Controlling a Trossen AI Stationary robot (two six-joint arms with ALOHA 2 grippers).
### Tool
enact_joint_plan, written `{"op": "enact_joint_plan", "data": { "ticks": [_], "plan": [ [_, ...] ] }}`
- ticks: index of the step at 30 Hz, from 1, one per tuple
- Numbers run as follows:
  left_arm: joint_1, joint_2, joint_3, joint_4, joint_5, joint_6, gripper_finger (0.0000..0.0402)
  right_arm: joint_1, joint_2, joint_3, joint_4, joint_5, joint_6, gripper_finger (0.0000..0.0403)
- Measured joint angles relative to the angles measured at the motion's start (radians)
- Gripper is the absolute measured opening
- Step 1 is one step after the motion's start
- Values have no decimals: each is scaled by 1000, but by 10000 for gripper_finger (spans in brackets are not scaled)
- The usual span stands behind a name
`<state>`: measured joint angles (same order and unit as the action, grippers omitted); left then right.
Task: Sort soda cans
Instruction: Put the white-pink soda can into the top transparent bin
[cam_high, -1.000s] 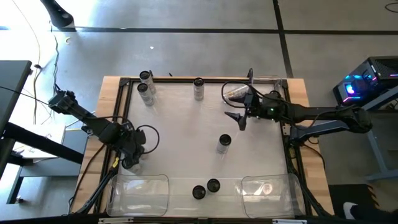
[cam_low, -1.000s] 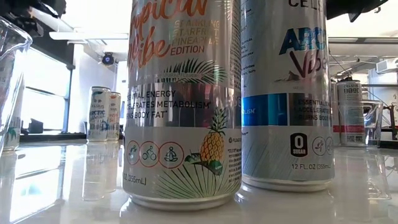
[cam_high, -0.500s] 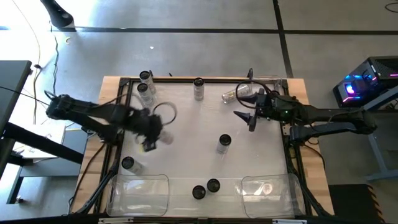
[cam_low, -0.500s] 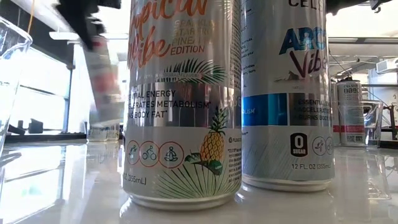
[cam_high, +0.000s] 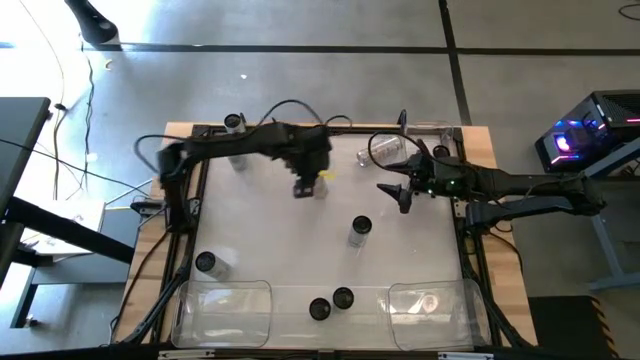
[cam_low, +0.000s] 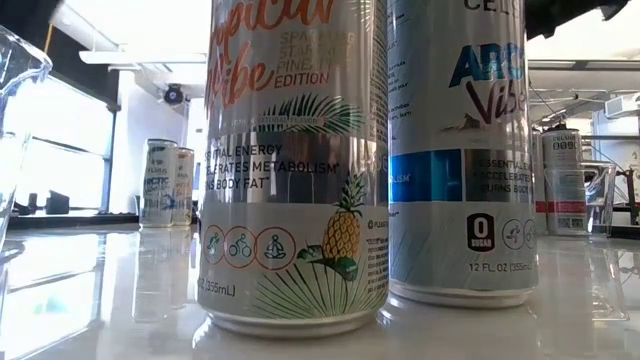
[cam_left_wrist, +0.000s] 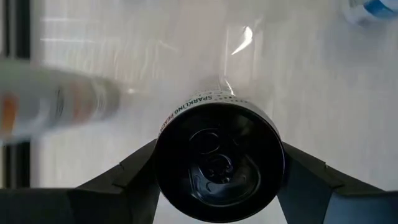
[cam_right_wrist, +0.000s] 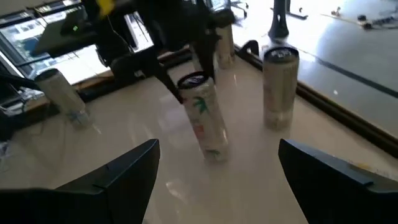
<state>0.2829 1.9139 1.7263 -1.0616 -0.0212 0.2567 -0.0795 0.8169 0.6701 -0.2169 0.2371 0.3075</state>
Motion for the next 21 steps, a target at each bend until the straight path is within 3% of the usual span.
{"op": "enact_joint_plan", "data": {
  "ticks": [6, 15, 21],
  "plan": [
    [11, 122, 148, -61, 15, 43, 243, -1, 1, 0, -51, 6, 7, 325],
    [19, 127, 165, -8, 66, 55, 332, -37, 95, 0, -36, -56, -43, 325],
    [33, 83, 169, -41, 69, 44, 341, -64, 226, 2, 170, -91, -144, 325]
  ]
}}
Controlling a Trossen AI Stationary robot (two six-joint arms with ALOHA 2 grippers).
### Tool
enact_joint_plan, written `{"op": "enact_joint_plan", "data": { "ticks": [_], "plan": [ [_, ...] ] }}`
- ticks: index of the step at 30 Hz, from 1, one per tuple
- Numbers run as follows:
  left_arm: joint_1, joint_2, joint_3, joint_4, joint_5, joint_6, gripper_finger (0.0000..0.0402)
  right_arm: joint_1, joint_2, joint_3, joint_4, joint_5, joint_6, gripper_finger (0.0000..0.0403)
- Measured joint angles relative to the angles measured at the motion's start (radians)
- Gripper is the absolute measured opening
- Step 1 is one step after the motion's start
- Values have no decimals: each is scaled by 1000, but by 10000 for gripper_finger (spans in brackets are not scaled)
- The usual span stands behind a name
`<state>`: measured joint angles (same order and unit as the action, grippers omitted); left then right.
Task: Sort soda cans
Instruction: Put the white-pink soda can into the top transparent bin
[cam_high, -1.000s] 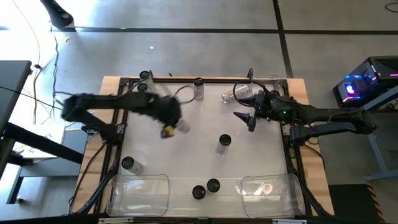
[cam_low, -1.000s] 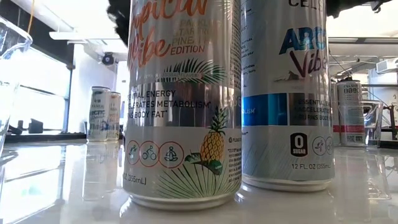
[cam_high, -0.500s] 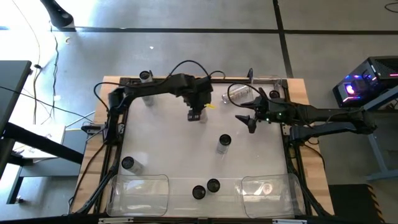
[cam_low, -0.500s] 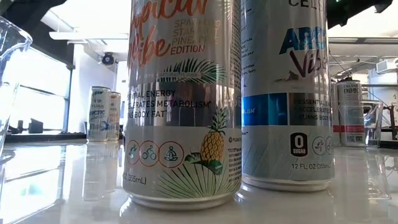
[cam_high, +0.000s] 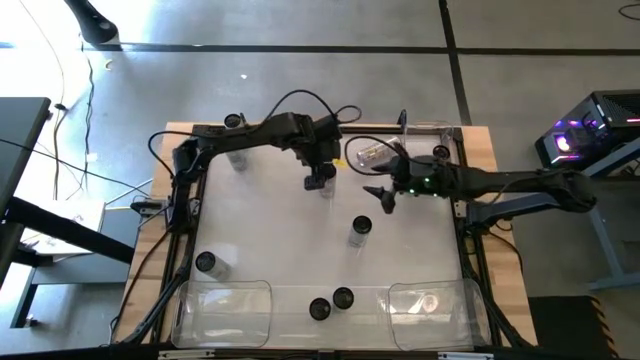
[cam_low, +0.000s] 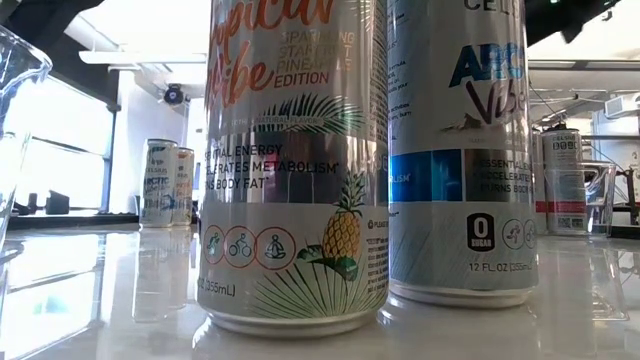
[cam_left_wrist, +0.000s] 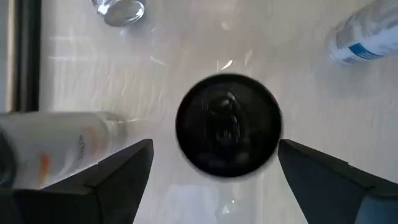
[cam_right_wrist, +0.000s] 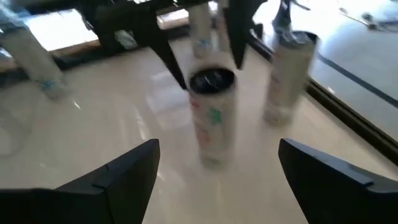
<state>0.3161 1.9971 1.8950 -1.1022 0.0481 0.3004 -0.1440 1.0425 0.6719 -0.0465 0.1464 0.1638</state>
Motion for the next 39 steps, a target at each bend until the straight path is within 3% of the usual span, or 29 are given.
{"op": "enact_joint_plan", "data": {
  "ticks": [3, 7, 16, 21, 27, 39],
  "plan": [
    [0, -63, -43, -1, 38, -5, 341, -18, 82, 37, 72, -68, -15, 325],
    [1, -198, -247, 118, 49, -20, 341, -29, 214, 119, 75, -105, -79, 325],
    [-24, -537, -811, 723, -6, -222, 341, -71, 467, 328, 68, -77, -179, 325],
    [-96, -629, -1012, 976, -137, -322, 341, -94, 558, 424, 8, -137, -196, 325],
    [-177, -638, -1138, 1169, -223, -380, 341, -101, 632, 469, -1, -153, -222, 325],
    [-269, -627, -1182, 1233, -373, -430, 341, -91, 619, 468, -7, -122, -223, 325]
  ]
}}
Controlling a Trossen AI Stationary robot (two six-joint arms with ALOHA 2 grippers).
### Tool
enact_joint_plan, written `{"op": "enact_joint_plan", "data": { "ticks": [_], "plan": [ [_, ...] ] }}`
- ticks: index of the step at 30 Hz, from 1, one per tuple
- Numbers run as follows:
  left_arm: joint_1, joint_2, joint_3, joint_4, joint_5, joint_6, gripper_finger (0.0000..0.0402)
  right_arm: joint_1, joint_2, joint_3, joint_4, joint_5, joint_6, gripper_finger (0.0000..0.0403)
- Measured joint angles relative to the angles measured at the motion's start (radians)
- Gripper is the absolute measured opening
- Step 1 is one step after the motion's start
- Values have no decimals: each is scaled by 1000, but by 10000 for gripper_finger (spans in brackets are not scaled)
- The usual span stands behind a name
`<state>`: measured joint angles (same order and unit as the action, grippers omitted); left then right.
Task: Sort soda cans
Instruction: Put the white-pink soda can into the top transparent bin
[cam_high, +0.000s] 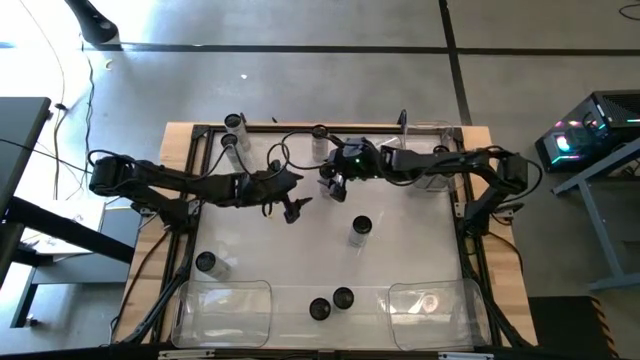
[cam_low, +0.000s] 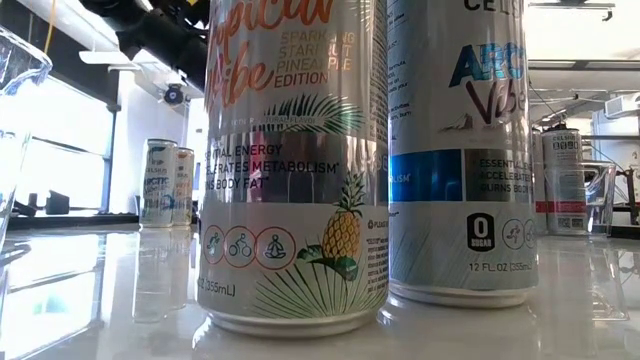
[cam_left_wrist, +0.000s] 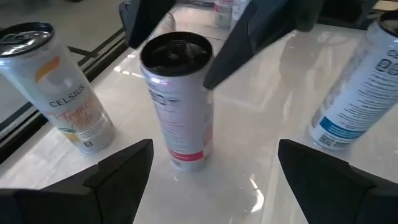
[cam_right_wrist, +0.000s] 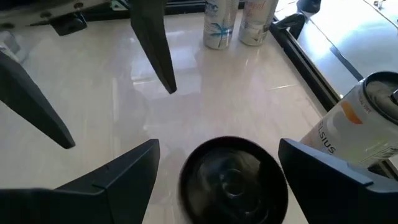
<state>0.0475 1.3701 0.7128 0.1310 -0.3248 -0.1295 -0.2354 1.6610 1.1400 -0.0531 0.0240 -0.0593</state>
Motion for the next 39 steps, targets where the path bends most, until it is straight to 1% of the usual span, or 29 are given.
{"op": "enact_joint_plan", "data": {
  "ticks": [4, 11, 16, 19, 22, 23, 24, 26, 28, 34, 37, 39],
  "plan": [
    [-10, 0, 0, 2, -8, -1, 341, 1, -20, 0, 4, 31, 0, 325],
    [-12, 0, 0, 3, -21, 0, 341, -2, 13, -1, -53, 20, 1, 325],
    [-12, 0, 0, 2, -22, -8, 341, -2, 34, -1, -53, 19, 0, 322],
    [-12, 0, 0, 3, -22, -9, 341, -3, 36, -1, -53, 19, 10, 298],
    [-12, 0, 0, 3, -27, -18, 341, -6, 33, -1, -45, 33, 26, 246],
    [-12, 0, 0, 3, -29, -19, 341, -6, 27, -1, -52, 41, 34, 235],
    [-12, 0, 0, 3, -29, -24, 341, -8, 18, -2, -63, 50, 40, 235],
    [-12, 0, 0, 0, -29, -27, 341, -16, -25, -4, -101, 57, 61, 235],
    [-17, 0, 0, -1, -29, -27, 341, -26, -99, -4, -160, 89, 62, 235],
    [-24, 0, 0, 2, -29, -27, 341, -76, -370, -7, -438, 276, 78, 235],
    [-24, 0, 0, 4, -29, -26, 341, -126, -510, -24, -556, 357, 114, 235],
    [-24, 0, 0, 12, -29, -26, 341, -164, -590, -60, -622, 404, 144, 235]
  ]
}}
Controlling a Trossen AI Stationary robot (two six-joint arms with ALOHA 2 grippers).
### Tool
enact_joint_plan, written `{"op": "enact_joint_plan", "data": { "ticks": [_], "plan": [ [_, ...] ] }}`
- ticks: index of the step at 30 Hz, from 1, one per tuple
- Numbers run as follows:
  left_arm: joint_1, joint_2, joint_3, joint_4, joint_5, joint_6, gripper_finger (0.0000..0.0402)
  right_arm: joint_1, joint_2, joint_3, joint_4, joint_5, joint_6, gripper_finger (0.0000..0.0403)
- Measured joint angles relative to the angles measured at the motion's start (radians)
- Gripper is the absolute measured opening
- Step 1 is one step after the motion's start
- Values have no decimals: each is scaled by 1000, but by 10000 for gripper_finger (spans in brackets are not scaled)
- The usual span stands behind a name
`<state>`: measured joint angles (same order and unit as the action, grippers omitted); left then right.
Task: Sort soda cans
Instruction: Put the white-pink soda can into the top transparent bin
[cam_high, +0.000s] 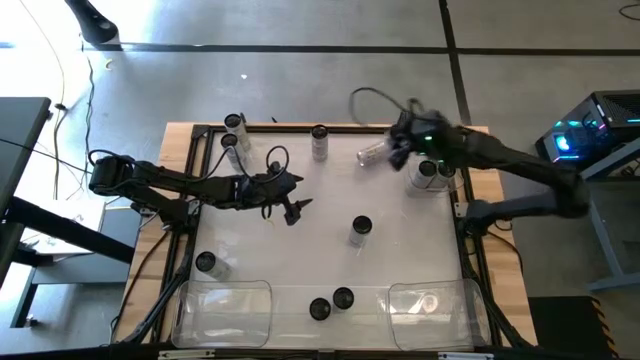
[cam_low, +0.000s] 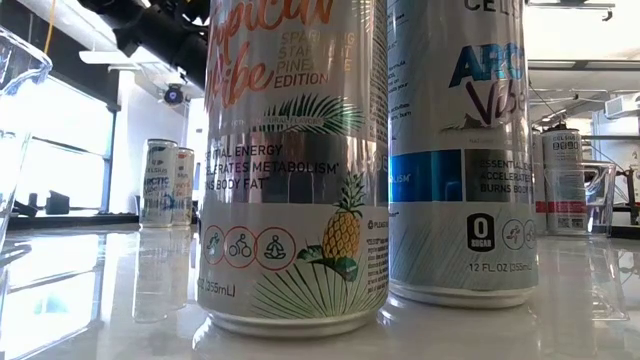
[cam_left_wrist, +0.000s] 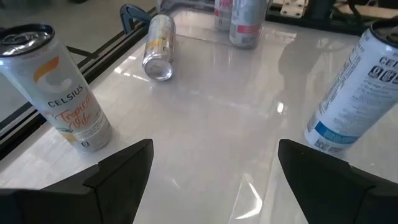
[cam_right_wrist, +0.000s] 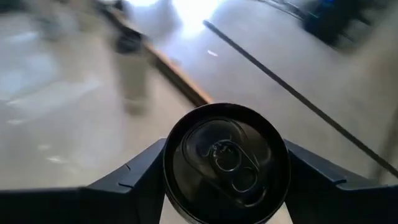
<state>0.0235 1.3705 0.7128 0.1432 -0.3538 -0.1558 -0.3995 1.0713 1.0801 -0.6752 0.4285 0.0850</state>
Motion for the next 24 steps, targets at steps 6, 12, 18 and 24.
{"op": "enact_joint_plan", "data": {
  "ticks": [6, 12, 18, 24],
  "plan": [
    [0, 0, 0, 31, 0, 9, 341, -134, -192, -162, -10, -2, 86, 235],
    [0, 0, 0, 36, 1, 9, 341, -253, -242, -279, 10, -113, 109, 235],
    [0, 0, 0, 43, 1, 6, 341, -326, -204, -312, -4, -209, 102, 235],
    [0, 0, 0, 43, 1, 2, 341, -353, -154, -313, -19, -236, 79, 235]
  ]
}}
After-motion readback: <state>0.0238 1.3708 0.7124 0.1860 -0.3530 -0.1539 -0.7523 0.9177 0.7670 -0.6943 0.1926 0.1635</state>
